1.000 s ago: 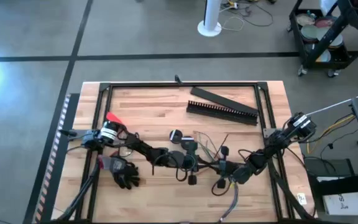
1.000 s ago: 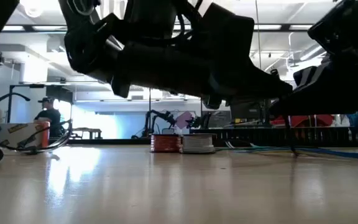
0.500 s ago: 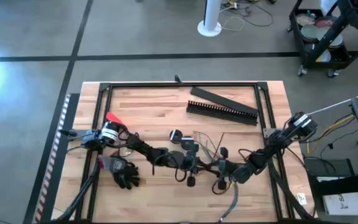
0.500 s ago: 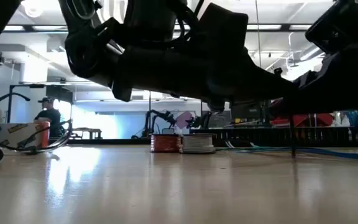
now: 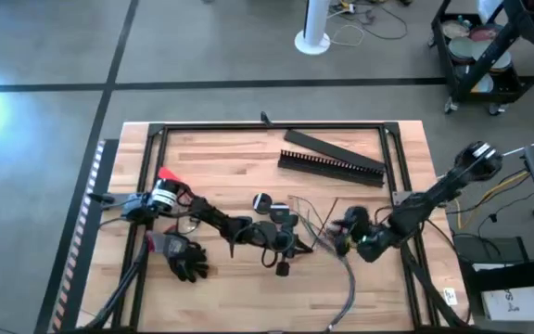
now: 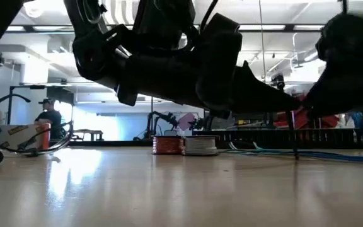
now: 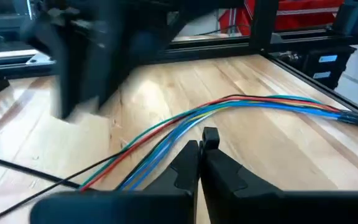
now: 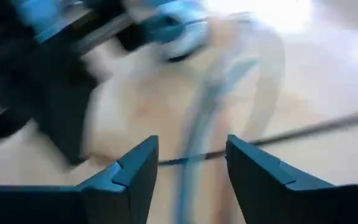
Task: Ziptie cables
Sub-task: Wrap the black zip tie on the cables
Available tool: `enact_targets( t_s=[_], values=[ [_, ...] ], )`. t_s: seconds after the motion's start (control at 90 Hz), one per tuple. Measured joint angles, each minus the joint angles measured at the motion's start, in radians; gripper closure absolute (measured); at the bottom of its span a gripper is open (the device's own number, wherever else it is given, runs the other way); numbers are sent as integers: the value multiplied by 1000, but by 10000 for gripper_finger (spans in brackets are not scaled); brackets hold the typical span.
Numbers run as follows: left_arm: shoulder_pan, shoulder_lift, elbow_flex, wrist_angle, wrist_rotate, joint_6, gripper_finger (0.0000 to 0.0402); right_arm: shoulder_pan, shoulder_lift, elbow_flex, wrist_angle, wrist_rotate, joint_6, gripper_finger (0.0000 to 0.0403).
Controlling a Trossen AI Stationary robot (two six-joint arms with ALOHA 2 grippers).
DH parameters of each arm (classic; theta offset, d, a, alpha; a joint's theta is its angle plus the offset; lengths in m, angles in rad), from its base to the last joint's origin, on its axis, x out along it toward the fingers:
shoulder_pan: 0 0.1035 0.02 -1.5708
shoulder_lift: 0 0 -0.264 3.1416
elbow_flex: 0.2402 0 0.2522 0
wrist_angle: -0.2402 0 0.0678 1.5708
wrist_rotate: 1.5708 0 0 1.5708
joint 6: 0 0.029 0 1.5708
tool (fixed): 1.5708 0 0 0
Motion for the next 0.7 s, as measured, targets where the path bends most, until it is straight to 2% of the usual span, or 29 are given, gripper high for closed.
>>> enact_targets(
  t_s=[0.089,0.189,0.333,0.511,0.7],
  values=[
    [0,0,0,-10,-1,0,402,-65,-86,-17,-155,-1,94,249],
    [2,0,0,-8,-2,1,402,-147,-147,-64,-147,-6,96,257],
    [5,0,0,-12,-3,1,402,-271,-178,-156,-18,-31,40,269],
    [5,0,0,-15,-4,1,402,-414,-148,-265,250,-120,-103,277],
    [5,-1,0,-15,-3,1,402,-516,-122,-314,352,-144,-237,270]
  ],
)
